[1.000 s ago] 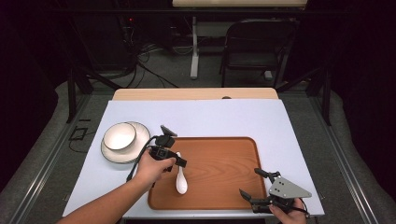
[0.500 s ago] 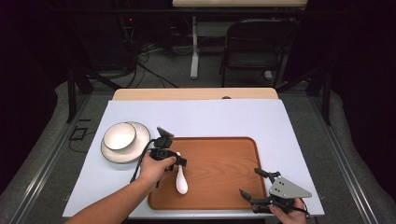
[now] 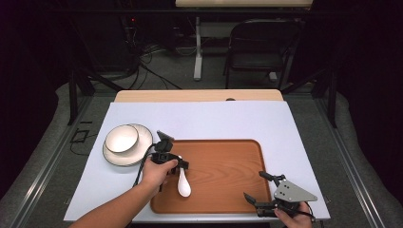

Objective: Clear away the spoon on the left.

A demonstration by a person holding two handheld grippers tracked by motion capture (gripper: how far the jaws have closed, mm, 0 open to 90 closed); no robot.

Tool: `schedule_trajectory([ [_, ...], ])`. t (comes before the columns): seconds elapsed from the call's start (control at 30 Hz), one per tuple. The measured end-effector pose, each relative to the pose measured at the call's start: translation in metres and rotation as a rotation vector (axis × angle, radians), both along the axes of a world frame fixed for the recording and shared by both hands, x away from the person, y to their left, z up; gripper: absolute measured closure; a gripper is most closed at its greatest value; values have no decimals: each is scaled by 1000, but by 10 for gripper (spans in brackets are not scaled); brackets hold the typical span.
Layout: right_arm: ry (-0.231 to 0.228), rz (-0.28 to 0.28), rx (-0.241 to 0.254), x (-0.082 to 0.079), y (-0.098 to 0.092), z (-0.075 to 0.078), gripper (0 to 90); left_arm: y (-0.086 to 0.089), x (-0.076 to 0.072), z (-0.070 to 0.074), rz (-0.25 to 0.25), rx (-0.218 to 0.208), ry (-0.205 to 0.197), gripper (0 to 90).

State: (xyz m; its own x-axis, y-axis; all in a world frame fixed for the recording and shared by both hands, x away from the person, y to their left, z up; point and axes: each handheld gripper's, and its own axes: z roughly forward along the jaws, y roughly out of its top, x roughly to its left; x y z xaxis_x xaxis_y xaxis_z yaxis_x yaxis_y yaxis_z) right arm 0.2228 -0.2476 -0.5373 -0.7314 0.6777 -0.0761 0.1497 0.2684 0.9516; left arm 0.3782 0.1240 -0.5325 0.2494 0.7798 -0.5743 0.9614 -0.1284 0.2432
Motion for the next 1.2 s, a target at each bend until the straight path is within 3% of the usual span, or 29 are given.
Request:
schedule_trajectory([
  [0.6, 0, -1, 1, 1, 0, 0, 140, 2, 1, 3, -3, 83, -14, 612],
  [0.87, 1, 0, -2, 1, 0, 0, 140, 4, 1, 7, -3, 95, -34, 506],
  [1.07, 0, -1, -2, 1, 0, 0, 140, 3, 1, 12, -14, 141, -66, 425],
  [1.2, -1, -1, -4, 1, 0, 0, 140, 3, 1, 17, -21, 146, -76, 420],
])
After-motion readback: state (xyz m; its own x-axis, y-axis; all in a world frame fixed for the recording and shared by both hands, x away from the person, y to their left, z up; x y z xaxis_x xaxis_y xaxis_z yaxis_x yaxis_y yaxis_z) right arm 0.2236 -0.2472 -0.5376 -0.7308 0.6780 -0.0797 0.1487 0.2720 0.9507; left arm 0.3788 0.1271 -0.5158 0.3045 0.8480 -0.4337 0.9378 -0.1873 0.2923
